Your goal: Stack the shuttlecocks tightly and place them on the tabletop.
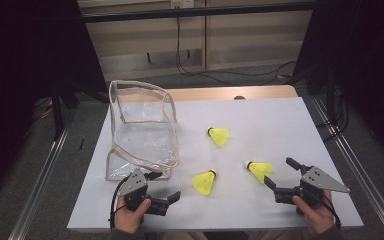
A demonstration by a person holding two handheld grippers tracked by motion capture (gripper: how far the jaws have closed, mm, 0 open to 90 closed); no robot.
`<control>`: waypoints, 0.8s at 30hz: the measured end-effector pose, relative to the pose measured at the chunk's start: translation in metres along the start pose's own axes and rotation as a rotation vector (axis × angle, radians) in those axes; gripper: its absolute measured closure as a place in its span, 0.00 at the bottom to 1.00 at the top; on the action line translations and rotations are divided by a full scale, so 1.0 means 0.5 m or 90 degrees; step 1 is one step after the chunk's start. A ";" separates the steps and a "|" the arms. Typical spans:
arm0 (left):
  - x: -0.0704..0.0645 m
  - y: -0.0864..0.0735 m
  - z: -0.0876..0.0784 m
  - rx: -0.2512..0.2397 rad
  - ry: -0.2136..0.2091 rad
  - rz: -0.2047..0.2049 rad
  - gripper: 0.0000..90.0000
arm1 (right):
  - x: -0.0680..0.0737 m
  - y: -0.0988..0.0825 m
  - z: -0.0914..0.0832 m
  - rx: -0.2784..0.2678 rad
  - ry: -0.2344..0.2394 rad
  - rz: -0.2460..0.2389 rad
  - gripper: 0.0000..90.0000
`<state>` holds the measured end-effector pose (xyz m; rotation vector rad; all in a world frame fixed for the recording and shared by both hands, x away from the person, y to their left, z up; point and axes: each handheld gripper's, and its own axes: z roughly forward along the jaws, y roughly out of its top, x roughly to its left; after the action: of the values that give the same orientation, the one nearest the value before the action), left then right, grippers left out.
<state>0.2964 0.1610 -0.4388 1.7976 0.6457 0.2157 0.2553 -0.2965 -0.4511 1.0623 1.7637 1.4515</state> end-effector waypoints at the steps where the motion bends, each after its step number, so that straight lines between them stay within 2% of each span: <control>1: 0.000 0.000 0.001 0.002 -0.001 0.002 0.02 | -0.001 0.000 0.000 0.000 0.000 0.000 0.02; 5: -0.006 0.002 0.005 -0.005 -0.014 -0.007 0.02 | -0.002 0.000 0.001 0.003 -0.002 -0.001 0.02; 9: -0.010 0.003 0.006 -0.008 -0.015 -0.018 0.01 | -0.001 0.001 0.003 0.003 0.003 -0.003 0.02; 11: -0.011 0.002 0.007 -0.006 -0.012 -0.017 0.01 | 0.000 0.001 0.004 0.003 0.005 -0.004 0.02; 16: -0.014 0.002 0.013 0.013 -0.030 -0.011 0.03 | 0.000 -0.001 0.002 0.005 0.008 -0.008 0.02; 24: -0.020 0.006 0.032 0.015 -0.045 -0.015 0.03 | -0.001 -0.004 0.005 0.011 0.014 -0.020 0.02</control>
<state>0.2963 0.1422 -0.4397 1.8107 0.6213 0.1274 0.2570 -0.2959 -0.4535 1.0279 1.8035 1.4360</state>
